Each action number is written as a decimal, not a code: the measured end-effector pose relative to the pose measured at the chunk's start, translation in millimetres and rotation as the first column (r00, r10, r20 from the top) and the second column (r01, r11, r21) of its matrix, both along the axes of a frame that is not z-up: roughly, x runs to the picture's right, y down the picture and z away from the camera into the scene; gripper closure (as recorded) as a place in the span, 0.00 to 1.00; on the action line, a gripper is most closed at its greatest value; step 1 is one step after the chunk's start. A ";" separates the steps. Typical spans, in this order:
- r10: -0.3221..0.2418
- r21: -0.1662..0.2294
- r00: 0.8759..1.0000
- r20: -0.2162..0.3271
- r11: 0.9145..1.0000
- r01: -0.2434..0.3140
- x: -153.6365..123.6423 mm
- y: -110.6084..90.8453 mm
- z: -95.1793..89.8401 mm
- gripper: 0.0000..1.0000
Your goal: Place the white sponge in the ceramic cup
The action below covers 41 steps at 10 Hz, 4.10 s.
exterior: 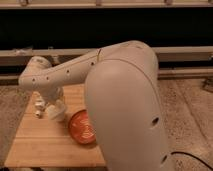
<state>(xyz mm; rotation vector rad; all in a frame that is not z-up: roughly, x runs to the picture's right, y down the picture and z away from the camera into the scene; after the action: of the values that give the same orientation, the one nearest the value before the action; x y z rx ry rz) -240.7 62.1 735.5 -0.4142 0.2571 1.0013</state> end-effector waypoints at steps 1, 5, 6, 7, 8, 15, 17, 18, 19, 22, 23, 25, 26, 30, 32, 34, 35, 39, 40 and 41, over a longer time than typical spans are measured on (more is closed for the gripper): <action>0.000 0.000 1.000 0.001 1.000 0.000 -1.3 1.8 1.3 1.00; 0.005 0.003 1.000 -0.008 1.000 -0.004 0.3 0.0 14.7 1.00; 0.004 0.003 1.000 -0.008 1.000 -0.004 -0.7 2.2 16.7 1.00; 0.004 0.003 1.000 -0.008 1.000 -0.004 -2.7 4.7 18.2 1.00; 0.003 0.003 1.000 -0.007 1.000 -0.003 -5.0 5.6 18.7 1.00; 0.008 0.007 1.000 -0.017 1.000 -0.008 -1.4 5.2 26.2 1.00; 0.008 0.009 1.000 -0.020 1.000 -0.008 -1.5 6.4 29.2 1.00; 0.008 0.010 1.000 -0.021 1.000 -0.008 -1.2 6.8 30.4 1.00; 0.008 0.010 1.000 -0.021 1.000 -0.008 -1.3 7.1 30.7 1.00; 0.009 0.012 1.000 -0.021 1.000 -0.009 -1.1 8.0 32.5 0.77; 0.010 0.012 1.000 -0.022 1.000 -0.010 -1.1 8.3 33.4 0.67; 0.010 0.013 1.000 -0.022 1.000 -0.010 -1.3 8.2 34.5 0.49; 0.010 0.013 1.000 -0.022 1.000 -0.010 -1.1 8.4 34.6 0.47; 0.013 0.018 1.000 -0.023 1.000 -0.013 1.1 8.4 37.1 0.31; 0.017 0.018 0.999 -0.027 1.000 -0.017 3.2 7.0 36.4 0.18; 0.015 0.014 1.000 -0.026 1.000 -0.015 2.3 8.0 34.6 0.21; 0.015 0.014 1.000 -0.027 1.000 -0.015 2.5 7.8 34.5 0.29; 0.012 0.013 0.999 -0.033 1.000 -0.012 1.6 4.6 46.1 0.32; 0.012 0.013 0.999 -0.036 1.000 -0.012 0.4 4.9 48.6 0.22; 0.014 0.013 0.999 -0.046 1.000 -0.013 -2.0 5.1 57.5 0.16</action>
<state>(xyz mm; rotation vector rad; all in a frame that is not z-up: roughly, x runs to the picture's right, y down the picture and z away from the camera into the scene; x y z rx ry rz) -242.7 67.2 793.0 -0.3819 0.2900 1.0261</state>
